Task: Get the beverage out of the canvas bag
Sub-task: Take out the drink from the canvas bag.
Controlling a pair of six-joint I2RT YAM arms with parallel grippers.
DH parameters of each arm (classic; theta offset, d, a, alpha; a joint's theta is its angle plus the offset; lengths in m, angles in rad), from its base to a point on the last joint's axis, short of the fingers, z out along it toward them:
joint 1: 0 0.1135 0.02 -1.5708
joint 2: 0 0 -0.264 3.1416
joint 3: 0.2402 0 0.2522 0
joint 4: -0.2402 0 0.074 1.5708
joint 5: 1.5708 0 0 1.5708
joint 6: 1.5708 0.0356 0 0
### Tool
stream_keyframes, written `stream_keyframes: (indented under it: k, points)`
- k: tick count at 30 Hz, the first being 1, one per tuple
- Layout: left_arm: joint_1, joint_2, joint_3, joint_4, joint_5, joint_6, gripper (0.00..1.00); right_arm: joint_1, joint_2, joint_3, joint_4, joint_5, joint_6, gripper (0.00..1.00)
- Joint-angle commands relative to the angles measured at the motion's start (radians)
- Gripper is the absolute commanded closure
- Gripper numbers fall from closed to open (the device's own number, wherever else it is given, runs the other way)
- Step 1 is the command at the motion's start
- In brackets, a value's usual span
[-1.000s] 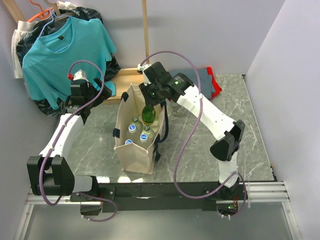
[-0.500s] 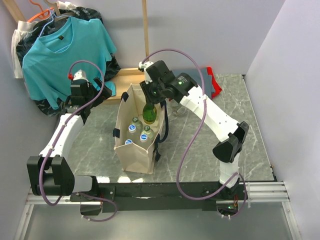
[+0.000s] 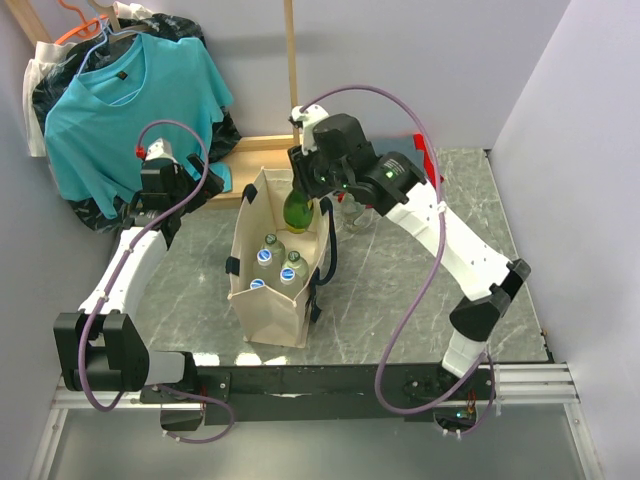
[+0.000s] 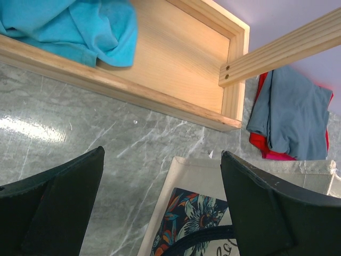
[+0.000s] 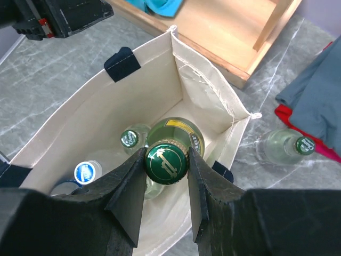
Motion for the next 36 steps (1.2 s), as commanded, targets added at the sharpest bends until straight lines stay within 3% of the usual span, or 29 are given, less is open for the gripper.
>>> stream_keyframes:
  k: [1,36]
  points:
    - [-0.005,-0.017,0.005,0.034,0.015,-0.002,0.04,0.012,-0.099,-0.011,0.207,0.035,-0.012,1.0]
    - [-0.005,-0.014,0.011,0.035,0.023,-0.01,0.04,0.04,-0.177,-0.075,0.336,0.138,-0.045,1.0]
